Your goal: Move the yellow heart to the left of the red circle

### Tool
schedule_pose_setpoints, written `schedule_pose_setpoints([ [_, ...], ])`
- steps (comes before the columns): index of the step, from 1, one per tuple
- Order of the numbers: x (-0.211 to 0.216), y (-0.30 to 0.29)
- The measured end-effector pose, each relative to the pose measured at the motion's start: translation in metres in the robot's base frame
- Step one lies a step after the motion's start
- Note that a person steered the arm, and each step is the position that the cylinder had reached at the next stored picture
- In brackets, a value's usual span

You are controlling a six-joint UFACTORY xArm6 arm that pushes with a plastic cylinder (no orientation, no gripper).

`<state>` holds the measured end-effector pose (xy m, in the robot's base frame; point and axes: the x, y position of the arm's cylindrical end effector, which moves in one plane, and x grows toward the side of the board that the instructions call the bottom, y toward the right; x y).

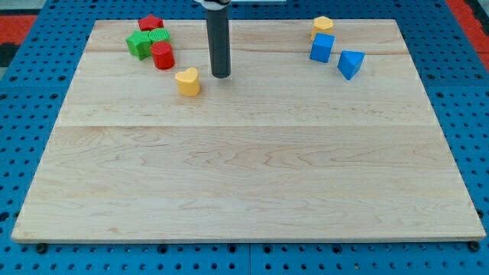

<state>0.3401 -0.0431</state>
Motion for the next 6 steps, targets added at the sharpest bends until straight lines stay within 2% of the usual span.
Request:
schedule_pose_setpoints([
  [2, 0.009, -0.008],
  [3, 0.008, -0.060],
  [4, 0.011, -0.072],
  [5, 0.030, -0.046],
  [6, 0.049, -0.082],
])
